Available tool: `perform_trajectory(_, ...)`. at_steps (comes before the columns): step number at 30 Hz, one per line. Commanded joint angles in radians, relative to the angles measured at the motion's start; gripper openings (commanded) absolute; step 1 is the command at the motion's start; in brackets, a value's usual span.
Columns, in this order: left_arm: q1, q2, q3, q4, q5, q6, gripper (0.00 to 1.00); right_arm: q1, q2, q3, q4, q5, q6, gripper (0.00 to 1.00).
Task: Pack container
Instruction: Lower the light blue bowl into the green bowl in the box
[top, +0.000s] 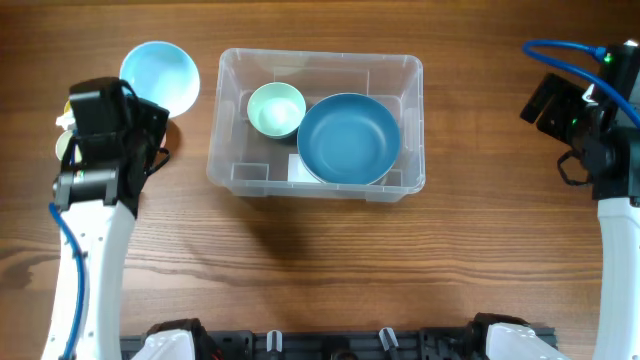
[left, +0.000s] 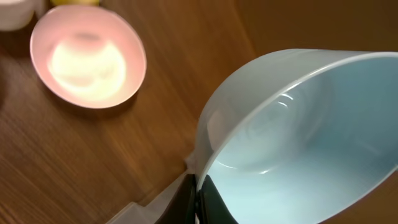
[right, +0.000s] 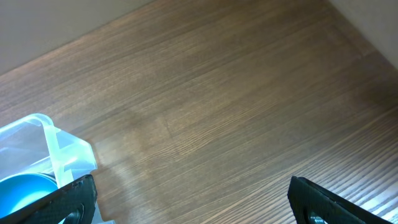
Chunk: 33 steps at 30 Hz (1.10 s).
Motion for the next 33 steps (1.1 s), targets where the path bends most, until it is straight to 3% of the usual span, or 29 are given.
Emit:
perform_trajectory(1, -0.040, -0.066, 0.022, 0.023, 0.014, 0.098, 0.04, -0.003, 0.000, 0.000, 0.003, -0.001, 0.014, 1.00)
perform_trajectory(8, -0.260, -0.085, 0.026, 0.117, 0.020, 0.426, 0.04, -0.003, 0.000, 0.000, 0.003, -0.001, 0.014, 1.00)
perform_trajectory(18, -0.396, -0.014, 0.124, 0.012, -0.050, 0.447, 0.04, -0.003, 0.000, 0.000, 0.003, -0.002, 0.014, 1.00)
perform_trajectory(27, -0.397, 0.264, 0.445, -0.308, -0.085, 0.481, 0.04, -0.003, 0.000, 0.000, 0.003, -0.002, 0.014, 1.00)
perform_trajectory(33, -0.397, 0.413, 0.489, -0.322, -0.084, 0.491, 0.09, -0.003, 0.000, 0.000, 0.003, -0.001, 0.014, 1.00)
